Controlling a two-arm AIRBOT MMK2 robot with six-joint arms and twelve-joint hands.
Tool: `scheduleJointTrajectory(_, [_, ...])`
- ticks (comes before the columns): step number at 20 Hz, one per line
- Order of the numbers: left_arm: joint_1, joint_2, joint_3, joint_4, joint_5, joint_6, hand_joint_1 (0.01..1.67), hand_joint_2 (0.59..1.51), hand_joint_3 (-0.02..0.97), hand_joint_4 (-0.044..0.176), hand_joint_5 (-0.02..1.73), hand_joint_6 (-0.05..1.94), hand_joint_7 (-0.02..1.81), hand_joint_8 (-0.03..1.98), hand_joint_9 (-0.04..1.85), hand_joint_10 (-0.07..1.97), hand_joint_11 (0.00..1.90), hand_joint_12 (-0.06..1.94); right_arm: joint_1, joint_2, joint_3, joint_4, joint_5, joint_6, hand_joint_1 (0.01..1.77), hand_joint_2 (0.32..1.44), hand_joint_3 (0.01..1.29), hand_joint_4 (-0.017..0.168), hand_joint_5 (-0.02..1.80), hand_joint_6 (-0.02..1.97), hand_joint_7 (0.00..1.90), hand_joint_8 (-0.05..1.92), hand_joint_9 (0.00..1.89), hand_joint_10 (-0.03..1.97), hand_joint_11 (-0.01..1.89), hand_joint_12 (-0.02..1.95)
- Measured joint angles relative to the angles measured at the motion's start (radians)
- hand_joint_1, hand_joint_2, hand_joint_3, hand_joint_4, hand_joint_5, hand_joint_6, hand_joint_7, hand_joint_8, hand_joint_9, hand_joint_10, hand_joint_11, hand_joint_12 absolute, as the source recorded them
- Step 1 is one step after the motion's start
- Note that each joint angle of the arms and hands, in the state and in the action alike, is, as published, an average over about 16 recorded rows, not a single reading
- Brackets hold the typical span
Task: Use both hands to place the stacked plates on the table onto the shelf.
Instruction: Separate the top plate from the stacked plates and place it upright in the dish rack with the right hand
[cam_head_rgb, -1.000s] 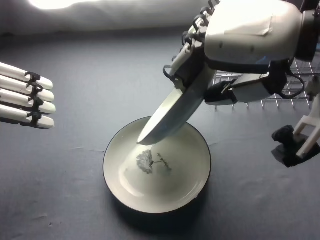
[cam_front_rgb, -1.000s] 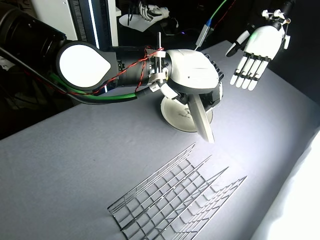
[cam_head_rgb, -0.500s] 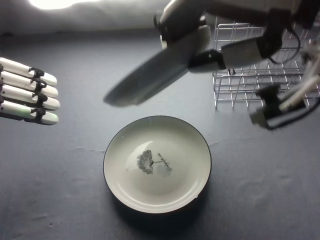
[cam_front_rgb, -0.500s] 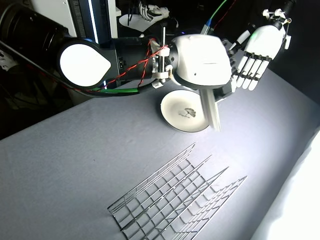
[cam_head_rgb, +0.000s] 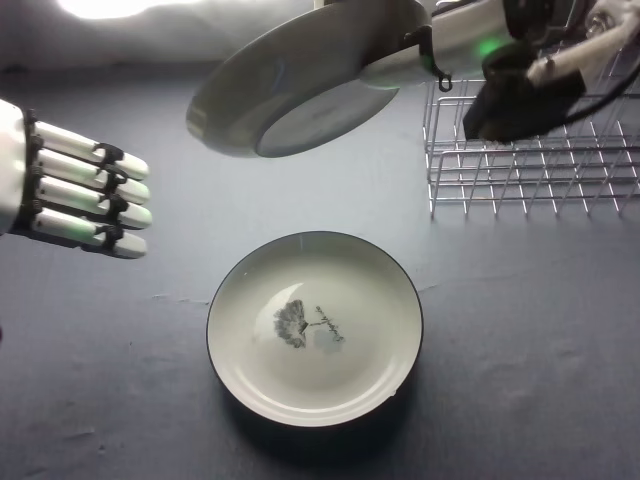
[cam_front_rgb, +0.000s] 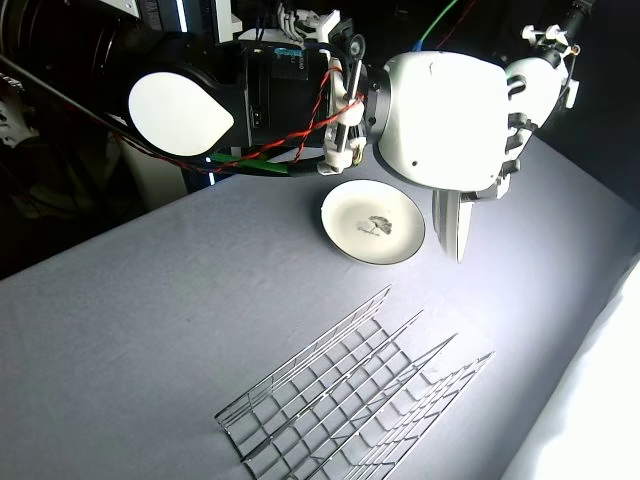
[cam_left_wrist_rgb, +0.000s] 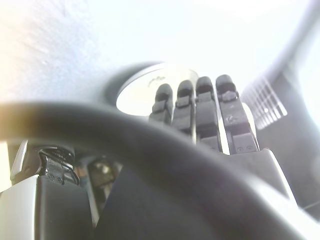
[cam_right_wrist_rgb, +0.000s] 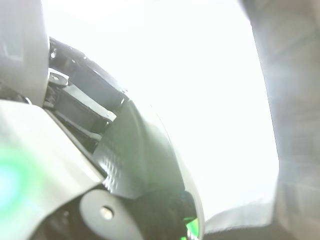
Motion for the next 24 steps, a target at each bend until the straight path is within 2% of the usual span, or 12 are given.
scheduleJointTrajectory(7, [0.021,-0.036,-0.020,-0.060,0.029,0.005,0.02,1.125,0.012,0.001,0.08,0.02,0.05,0.00,0.03,0.01,0.02,0.01,0.044,-0.006,0.029,0.189,-0.081,-0.001,1.40,1.00,0.01,-0.007,0.92,0.91,1.07,0.84,1.04,0.99,0.90,1.18])
scheduleJointTrajectory(12, [0.058,-0.059,-0.047,-0.118,0.064,0.031,0.02,1.125,0.012,0.001,0.08,0.02,0.04,0.00,0.03,0.01,0.02,0.01,0.072,-0.006,0.052,0.285,-0.126,-0.001,1.41,1.00,0.01,-0.007,0.92,0.91,1.07,0.83,1.04,0.99,0.90,1.18])
scheduleJointTrajectory(19, [0.123,-0.087,-0.089,-0.177,0.117,0.079,0.02,1.126,0.012,0.001,0.08,0.02,0.04,0.00,0.03,0.01,0.02,0.01,0.100,0.020,0.067,0.340,-0.168,-0.002,1.41,1.00,0.01,-0.007,0.91,0.91,1.07,0.83,1.03,1.02,0.88,1.22])
scheduleJointTrajectory(24, [0.154,-0.104,-0.105,-0.208,0.148,0.105,0.02,1.126,0.012,0.001,0.08,0.02,0.05,0.00,0.03,0.01,0.02,0.01,0.105,0.063,0.058,0.347,-0.187,-0.003,1.41,1.00,0.01,-0.007,0.91,0.91,1.06,0.85,1.01,1.05,0.86,1.25])
